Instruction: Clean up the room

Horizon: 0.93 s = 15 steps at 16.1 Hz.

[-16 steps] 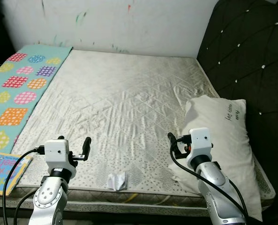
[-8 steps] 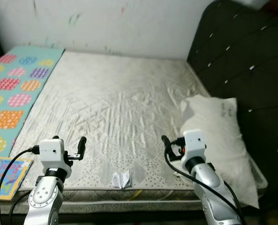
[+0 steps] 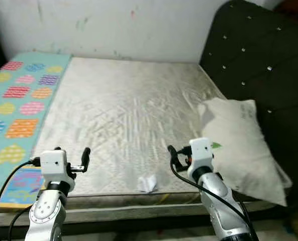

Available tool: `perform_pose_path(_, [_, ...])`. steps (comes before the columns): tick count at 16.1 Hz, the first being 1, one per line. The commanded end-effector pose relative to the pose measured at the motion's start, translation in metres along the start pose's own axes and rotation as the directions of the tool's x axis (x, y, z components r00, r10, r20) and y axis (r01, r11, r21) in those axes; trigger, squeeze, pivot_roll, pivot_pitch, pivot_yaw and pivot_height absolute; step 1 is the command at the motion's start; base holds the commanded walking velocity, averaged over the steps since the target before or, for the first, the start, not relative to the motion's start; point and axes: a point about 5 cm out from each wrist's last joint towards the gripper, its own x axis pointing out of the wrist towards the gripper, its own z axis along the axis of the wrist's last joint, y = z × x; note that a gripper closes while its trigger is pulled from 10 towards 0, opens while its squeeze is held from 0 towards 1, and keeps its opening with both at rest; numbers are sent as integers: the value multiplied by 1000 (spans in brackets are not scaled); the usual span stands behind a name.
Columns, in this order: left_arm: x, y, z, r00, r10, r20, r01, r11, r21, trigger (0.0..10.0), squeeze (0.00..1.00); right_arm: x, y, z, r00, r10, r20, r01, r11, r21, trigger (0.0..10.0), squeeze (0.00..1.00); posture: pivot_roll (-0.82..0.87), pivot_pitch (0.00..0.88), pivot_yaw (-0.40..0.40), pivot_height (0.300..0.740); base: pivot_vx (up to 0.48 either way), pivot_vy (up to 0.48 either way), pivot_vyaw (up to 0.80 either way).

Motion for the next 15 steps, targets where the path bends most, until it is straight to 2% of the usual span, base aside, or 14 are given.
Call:
perform_pose_path(1, [3, -9, 4, 1000, -21, 20, 21, 1000, 2, 10000, 0, -2, -10, 0, 1000, -27, 7, 27, 1000, -14, 10000, 0, -75, 0, -49, 740, 0, 0, 0])
perform_pose_path(3, [4, -8, 5, 999, -25, 27, 24, 1000, 10, 10000, 0, -1, -7, 2, 1000, -3, 16, 3, 1000, -4, 10000, 0, -82, 0, -41, 740, 0, 0, 0])
perform_pose_path(4, [4, -10, 7, 998, -53, 28, 54, 998, -23, 10000, 0, 0, -6, 5, 999, 15, 30, -15, 1000, -6, 10000, 0, -84, 0, -41, 740, 0, 0, 800])
perform_pose_path(6, [4, -12, 8, 997, -71, 33, 72, 997, -34, 10000, 0, 0, -8, 5, 999, 0, 32, 0, 1000, 0, 10000, 0, -88, 0, -39, 740, 124, 0, 797])
perform_pose_path(8, [4, -13, 7, 996, -77, 35, 78, 996, -47, 10000, 0, 0, -11, 4, 999, -24, 28, 23, 1000, 15, 10000, 0, -91, 0, -38, 740, 281, 0, 0])
perform_pose_path(11, [6, -14, 8, 996, -86, 38, 87, 995, -54, 10000, 0, 0, -15, 3, 998, -62, 23, 63, 997, -39, 10000, 0, -95, 0, -39, 740, 328, 0, 0])
perform_pose_path(15, [6, -14, 8, 995, -89, 35, 90, 994, -54, 10000, 0, 0, -15, 1, 997, -75, 32, 76, 996, -47, 10000, 0, -95, 0, -40, 740, 318, 0, 0])
